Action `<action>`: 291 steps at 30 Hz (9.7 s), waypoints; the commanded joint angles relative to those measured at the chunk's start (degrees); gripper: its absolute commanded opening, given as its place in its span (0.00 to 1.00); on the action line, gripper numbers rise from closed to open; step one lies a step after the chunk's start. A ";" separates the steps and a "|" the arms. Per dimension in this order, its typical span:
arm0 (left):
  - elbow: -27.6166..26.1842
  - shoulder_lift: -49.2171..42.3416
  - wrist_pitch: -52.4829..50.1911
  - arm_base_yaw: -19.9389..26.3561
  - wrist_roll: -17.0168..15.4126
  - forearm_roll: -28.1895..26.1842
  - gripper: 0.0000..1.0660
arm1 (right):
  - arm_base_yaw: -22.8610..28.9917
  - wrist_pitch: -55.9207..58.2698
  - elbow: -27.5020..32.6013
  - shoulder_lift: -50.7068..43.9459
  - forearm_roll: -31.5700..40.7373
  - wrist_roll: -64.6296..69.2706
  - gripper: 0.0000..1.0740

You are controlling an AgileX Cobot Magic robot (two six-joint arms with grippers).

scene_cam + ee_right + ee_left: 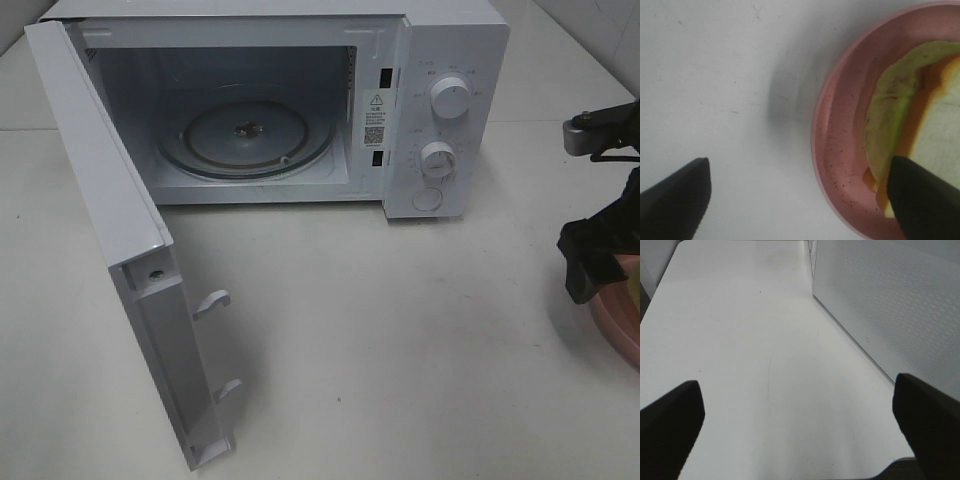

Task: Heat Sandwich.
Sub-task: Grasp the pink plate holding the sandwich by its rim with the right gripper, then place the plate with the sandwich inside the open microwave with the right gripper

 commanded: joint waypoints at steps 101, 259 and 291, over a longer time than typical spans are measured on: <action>0.06 -0.97 -0.69 0.06 -0.11 -0.06 0.92 | -0.92 -0.06 -0.23 12.09 -13.87 13.81 0.00; 0.06 -0.97 -0.69 0.06 -0.11 -0.06 0.92 | 60.79 -2.01 5.10 -1.09 -25.32 -11.40 0.00; 0.06 -0.97 -0.69 0.06 -0.11 -0.06 0.92 | 38.45 -25.44 5.10 -1.09 -15.99 -54.77 0.00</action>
